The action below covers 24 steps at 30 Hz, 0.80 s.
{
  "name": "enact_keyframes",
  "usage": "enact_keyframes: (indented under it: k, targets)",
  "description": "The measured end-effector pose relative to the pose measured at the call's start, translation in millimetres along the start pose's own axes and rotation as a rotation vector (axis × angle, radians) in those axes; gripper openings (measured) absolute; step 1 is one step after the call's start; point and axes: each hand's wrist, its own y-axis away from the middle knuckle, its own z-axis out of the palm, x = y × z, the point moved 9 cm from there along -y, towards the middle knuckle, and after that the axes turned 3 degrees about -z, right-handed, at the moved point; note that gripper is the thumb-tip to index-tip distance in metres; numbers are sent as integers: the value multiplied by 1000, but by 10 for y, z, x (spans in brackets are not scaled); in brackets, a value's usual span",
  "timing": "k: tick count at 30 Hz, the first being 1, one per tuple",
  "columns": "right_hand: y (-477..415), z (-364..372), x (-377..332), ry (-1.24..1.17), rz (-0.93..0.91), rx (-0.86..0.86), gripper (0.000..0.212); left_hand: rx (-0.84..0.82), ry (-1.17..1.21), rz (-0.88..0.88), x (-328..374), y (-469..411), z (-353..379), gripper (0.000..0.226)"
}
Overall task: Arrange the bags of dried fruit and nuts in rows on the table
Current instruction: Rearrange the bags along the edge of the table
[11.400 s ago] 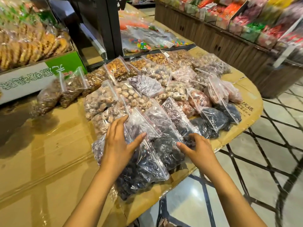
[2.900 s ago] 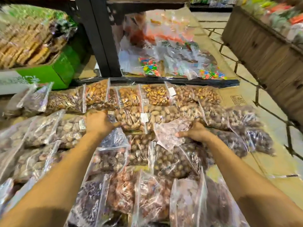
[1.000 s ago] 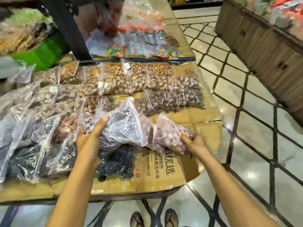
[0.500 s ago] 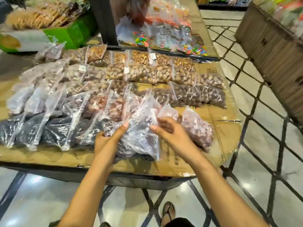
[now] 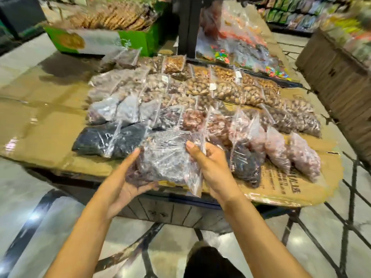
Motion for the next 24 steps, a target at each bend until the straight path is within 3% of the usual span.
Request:
enact_keyframes:
  k: [2,6,9,12,15,19,24]
  targets:
    - [-22,215,9,27,8,-20,21,3,44,6,88,-13,-144,36]
    - [-283,585,54,51,55,-72,14,62,104,63,266,-220,-487,20]
    - [-659,895,69,15,74,-107,5,80,140,127,563,-416,-739,16]
    - [-1170,1250,41,3,41,-94,12,159,186,192,958,-575,-1167,16]
    - [-1672,1511,75,71,11,39,14,212,201,231,1389,-674,-1639,65]
    - [-2244,1853,224,308,-32,78,21,270,273,242,1828,-890,-2168,19]
    - [-2484,2139,333,729,-54,-9,36,272,255,194,2145,-1349,-2464,24]
